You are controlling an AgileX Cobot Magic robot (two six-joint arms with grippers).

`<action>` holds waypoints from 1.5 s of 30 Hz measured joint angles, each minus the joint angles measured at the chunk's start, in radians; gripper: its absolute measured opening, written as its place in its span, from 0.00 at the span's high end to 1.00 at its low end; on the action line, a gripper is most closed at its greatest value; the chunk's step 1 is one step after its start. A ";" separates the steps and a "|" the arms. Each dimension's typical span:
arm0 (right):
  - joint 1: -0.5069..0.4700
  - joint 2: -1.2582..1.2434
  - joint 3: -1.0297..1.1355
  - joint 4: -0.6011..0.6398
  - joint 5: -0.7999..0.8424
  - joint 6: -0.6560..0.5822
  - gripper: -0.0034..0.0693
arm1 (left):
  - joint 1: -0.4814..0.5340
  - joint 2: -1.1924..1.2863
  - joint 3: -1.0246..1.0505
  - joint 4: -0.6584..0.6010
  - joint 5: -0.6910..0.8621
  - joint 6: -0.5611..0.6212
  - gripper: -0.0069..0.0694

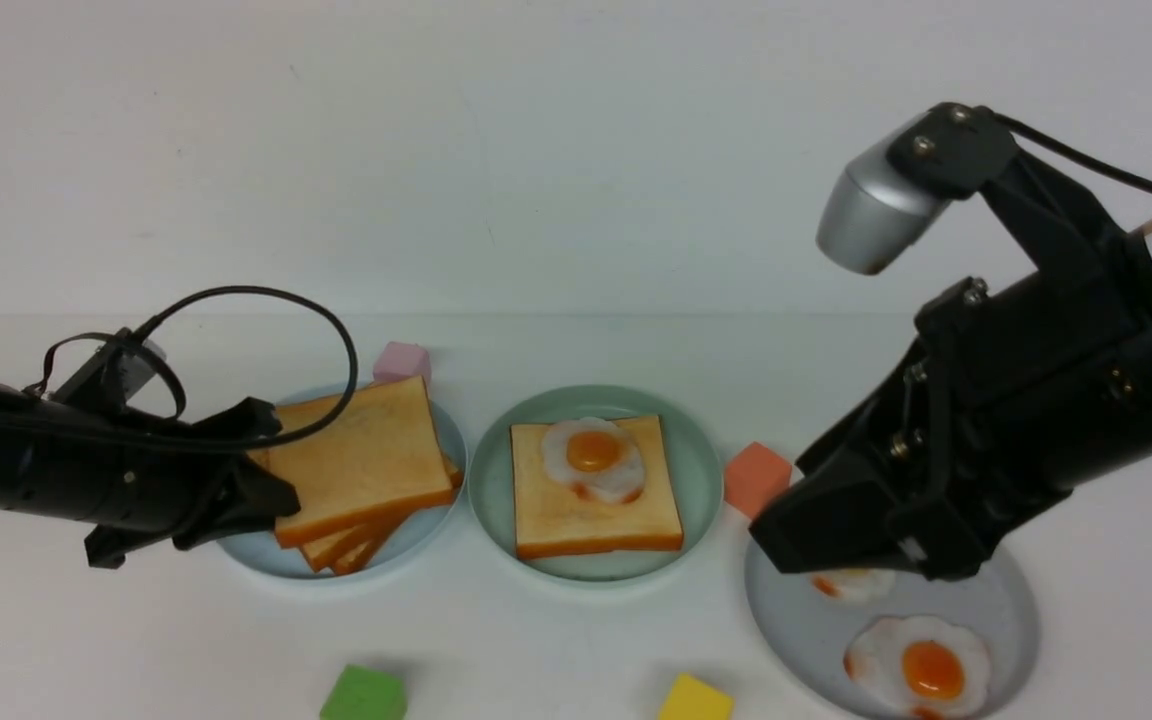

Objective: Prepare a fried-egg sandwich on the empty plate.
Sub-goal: Use the left arm to grab a slice of bread, then use the left arm to place a slice of bread on the fried egg in the middle

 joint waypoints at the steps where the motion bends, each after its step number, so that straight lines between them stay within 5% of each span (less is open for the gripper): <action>1: 0.000 0.000 0.000 0.000 0.006 0.000 0.34 | 0.000 -0.015 0.000 0.007 0.001 0.003 0.83; 12: 0.001 0.000 0.000 0.030 0.075 0.011 0.34 | -0.054 -0.211 0.001 0.017 0.093 0.108 0.83; 19: 0.001 -0.024 0.000 -0.117 0.003 0.276 0.37 | -0.259 -0.206 -0.021 0.024 0.059 0.117 0.83; 22: 0.001 -0.060 0.000 -0.224 0.001 0.378 0.49 | -0.319 -0.173 -0.075 0.024 0.037 0.094 0.83; 27: 0.001 -0.142 0.014 -0.333 0.004 0.507 0.92 | -0.360 -0.073 -0.175 0.022 0.030 0.038 0.83; 29: 0.001 -0.173 0.035 -0.356 0.000 0.534 0.96 | -0.360 -0.033 -0.200 0.020 0.030 0.017 0.83; 45: 0.001 -0.210 0.119 -0.378 -0.004 0.555 0.97 | -0.360 0.119 -0.219 -0.088 -0.039 0.002 0.83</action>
